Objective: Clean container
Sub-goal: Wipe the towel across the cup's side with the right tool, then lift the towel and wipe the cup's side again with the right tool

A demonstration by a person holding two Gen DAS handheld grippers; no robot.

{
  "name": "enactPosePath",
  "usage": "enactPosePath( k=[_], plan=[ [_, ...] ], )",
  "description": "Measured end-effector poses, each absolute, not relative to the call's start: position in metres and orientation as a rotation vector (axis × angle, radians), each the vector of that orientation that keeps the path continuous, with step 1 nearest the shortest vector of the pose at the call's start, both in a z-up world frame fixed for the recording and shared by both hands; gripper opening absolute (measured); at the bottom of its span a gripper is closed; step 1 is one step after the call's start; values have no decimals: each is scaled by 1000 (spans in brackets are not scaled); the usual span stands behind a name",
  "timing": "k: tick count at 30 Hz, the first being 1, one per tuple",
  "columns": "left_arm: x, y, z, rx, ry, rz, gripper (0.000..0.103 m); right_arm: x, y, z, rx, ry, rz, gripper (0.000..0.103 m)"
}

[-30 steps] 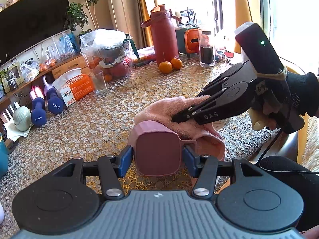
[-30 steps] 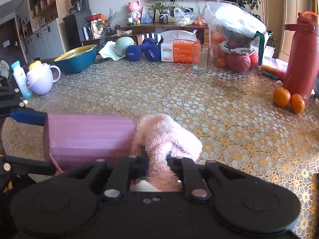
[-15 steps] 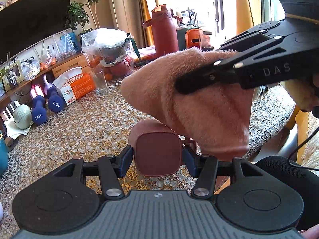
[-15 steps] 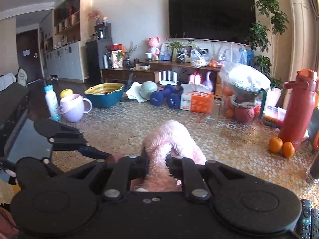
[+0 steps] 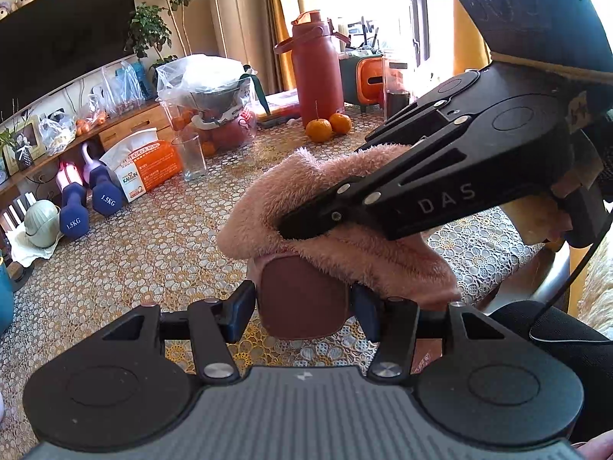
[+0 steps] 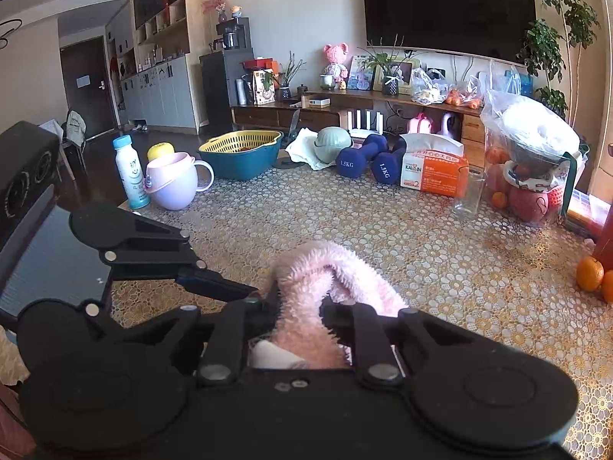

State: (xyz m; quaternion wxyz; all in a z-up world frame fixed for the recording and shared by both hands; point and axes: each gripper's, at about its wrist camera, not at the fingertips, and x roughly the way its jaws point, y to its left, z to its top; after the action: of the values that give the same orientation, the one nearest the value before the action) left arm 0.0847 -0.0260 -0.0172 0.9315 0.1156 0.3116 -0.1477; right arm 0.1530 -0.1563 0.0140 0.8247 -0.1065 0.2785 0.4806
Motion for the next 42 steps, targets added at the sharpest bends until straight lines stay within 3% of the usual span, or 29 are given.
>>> enactPosePath(
  k=[15, 21, 34, 42],
  plan=[
    [84, -29, -18, 258, 615, -315, 54, 212, -177, -30, -89, 730, 852, 15],
    [81, -35, -20, 296, 597, -314, 55, 207, -186, -51, -175, 734, 739, 11],
    [72, -57, -26, 438, 548, -325, 55, 159, -204, 38, -188, 533, 942, 11],
    [68, -62, -31, 499, 534, -334, 55, 145, -164, 30, -353, 583, 1088, 12]
  ],
)
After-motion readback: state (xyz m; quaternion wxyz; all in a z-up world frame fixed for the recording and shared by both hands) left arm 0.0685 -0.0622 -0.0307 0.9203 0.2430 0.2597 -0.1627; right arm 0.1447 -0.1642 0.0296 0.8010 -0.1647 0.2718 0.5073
